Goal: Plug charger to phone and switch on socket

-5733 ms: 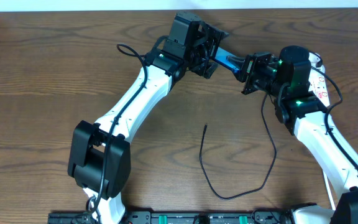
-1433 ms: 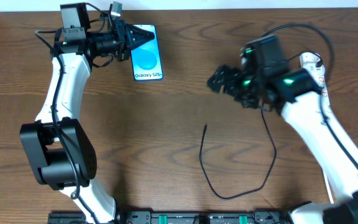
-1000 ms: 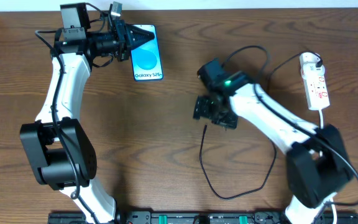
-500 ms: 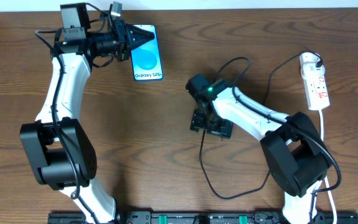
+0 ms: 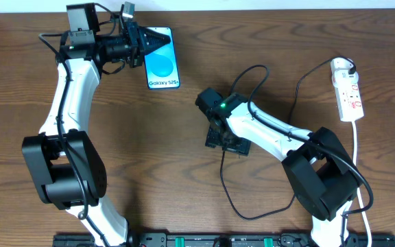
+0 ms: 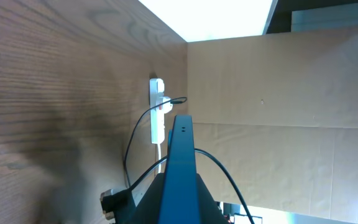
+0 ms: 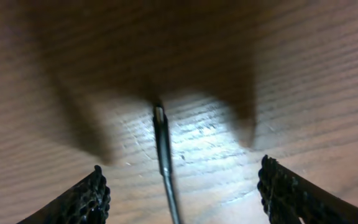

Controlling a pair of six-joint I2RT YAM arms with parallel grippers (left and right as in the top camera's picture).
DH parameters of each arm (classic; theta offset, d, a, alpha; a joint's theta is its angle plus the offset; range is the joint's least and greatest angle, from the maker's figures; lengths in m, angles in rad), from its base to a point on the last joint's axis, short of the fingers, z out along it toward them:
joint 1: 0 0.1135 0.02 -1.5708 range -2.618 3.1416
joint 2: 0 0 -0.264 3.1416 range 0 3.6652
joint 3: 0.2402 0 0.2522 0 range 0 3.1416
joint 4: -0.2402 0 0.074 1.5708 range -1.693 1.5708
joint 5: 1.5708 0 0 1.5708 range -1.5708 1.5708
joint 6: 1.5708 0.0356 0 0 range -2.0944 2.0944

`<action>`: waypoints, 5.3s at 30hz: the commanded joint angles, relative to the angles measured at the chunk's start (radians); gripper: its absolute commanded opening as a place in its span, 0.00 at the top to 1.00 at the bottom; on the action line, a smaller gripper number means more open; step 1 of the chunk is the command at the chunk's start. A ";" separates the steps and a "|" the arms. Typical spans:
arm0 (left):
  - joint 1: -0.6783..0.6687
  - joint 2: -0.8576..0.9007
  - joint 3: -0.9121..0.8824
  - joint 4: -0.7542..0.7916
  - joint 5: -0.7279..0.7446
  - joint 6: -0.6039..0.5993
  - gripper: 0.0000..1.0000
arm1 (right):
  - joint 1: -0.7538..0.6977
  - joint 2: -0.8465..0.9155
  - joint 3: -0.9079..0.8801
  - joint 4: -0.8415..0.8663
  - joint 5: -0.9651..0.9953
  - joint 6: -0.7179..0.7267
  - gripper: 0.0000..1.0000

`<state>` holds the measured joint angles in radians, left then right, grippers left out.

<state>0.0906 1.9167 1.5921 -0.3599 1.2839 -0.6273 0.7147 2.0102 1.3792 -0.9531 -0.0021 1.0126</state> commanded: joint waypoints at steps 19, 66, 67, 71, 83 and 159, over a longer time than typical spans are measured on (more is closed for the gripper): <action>0.003 -0.024 0.007 0.002 0.029 0.007 0.93 | 0.005 0.085 0.011 0.021 0.023 0.038 0.58; 0.005 -0.024 0.007 0.011 0.118 0.068 0.93 | -0.204 0.084 0.011 0.789 -1.318 -0.580 0.99; 0.005 -0.024 0.007 0.011 0.115 0.071 0.92 | -0.203 0.084 0.011 0.811 -1.343 -0.576 0.99; 0.005 -0.024 0.007 0.058 0.111 0.074 0.92 | -0.203 0.084 0.011 0.861 -1.370 -0.539 0.99; 0.005 -0.024 0.007 0.262 -0.045 -0.070 0.93 | -0.204 0.084 0.011 1.001 -1.370 -0.423 0.99; -0.009 -0.024 0.007 0.770 0.001 -0.492 0.93 | -0.255 0.084 0.011 2.020 -1.254 0.405 0.99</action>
<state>0.0875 1.9167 1.5917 0.4004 1.2770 -1.1255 0.4603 2.0876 1.3903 1.0603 -1.2720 1.4082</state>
